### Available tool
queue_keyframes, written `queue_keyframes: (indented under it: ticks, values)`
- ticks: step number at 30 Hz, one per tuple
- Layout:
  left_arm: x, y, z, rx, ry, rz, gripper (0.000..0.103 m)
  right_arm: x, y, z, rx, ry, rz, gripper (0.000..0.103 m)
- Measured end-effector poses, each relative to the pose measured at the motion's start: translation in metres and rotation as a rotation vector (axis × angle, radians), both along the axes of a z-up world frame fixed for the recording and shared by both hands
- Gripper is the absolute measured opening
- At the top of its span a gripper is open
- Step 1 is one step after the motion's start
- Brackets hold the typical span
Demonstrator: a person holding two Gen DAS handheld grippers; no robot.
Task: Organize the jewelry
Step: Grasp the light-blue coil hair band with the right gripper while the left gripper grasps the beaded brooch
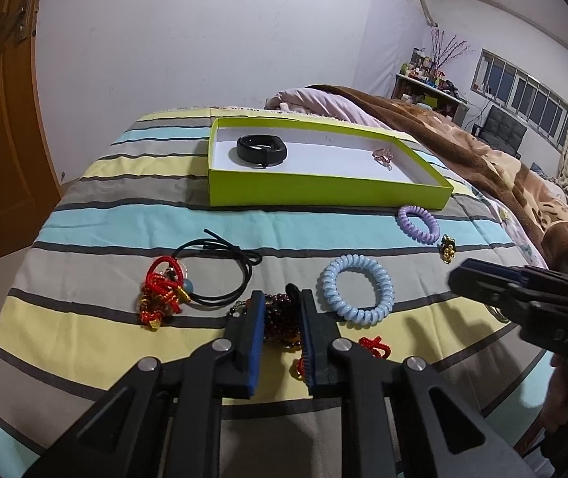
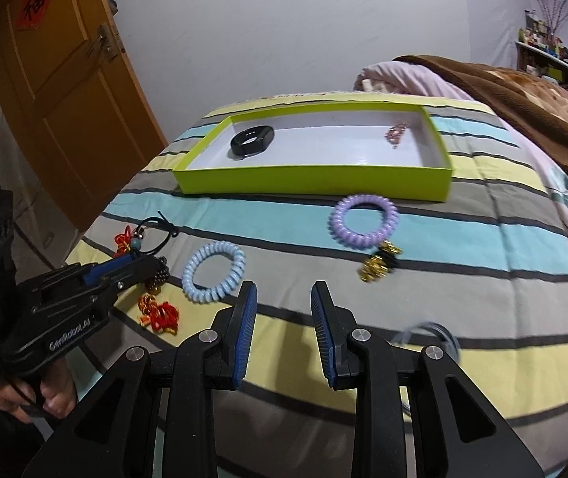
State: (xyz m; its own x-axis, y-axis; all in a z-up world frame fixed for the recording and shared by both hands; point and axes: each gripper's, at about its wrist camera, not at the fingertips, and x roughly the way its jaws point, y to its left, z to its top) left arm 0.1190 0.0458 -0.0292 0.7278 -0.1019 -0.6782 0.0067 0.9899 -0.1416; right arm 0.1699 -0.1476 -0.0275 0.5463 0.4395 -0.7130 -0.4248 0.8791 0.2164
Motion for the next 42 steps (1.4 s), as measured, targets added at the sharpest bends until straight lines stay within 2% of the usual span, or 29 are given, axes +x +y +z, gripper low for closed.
queue_keyframes:
  ticks: [2, 3, 4, 16, 18, 21, 25, 33, 42]
  values:
    - [-0.001, 0.002, 0.001, -0.005, -0.008, 0.003, 0.014, 0.004, 0.007, -0.003, -0.002, 0.01, 0.011, 0.029]
    - [-0.002, 0.003, 0.002, -0.009, -0.014, 0.004, 0.006, 0.006, 0.011, -0.004, -0.005, 0.017, 0.017, 0.029]
    - [-0.003, 0.004, 0.003, -0.01, -0.02, 0.006, 0.004, 0.008, 0.015, -0.006, -0.007, 0.024, 0.023, 0.029]
    - [-0.012, 0.019, 0.012, -0.049, -0.061, 0.008, 0.004, 0.026, 0.052, -0.018, -0.061, 0.067, 0.084, 0.029]
    - [-0.013, 0.021, 0.015, -0.054, -0.069, 0.009, 0.004, 0.026, 0.057, -0.018, -0.085, 0.062, 0.093, 0.018]
    - [-0.015, 0.023, 0.018, -0.056, -0.079, 0.014, 0.004, 0.026, 0.061, -0.018, -0.119, 0.049, 0.092, 0.01]
    - [-0.016, 0.026, 0.022, -0.062, -0.085, 0.022, 0.004, 0.025, 0.06, -0.018, -0.119, 0.045, 0.087, 0.01]
    - [-0.026, 0.021, 0.033, -0.051, -0.107, 0.012, 0.004, 0.013, 0.046, 0.0, -0.083, 0.006, 0.06, 0.01]
    - [-0.031, 0.007, 0.051, -0.032, -0.126, 0.011, 0.004, -0.011, 0.017, 0.034, -0.025, -0.068, 0.009, 0.01]
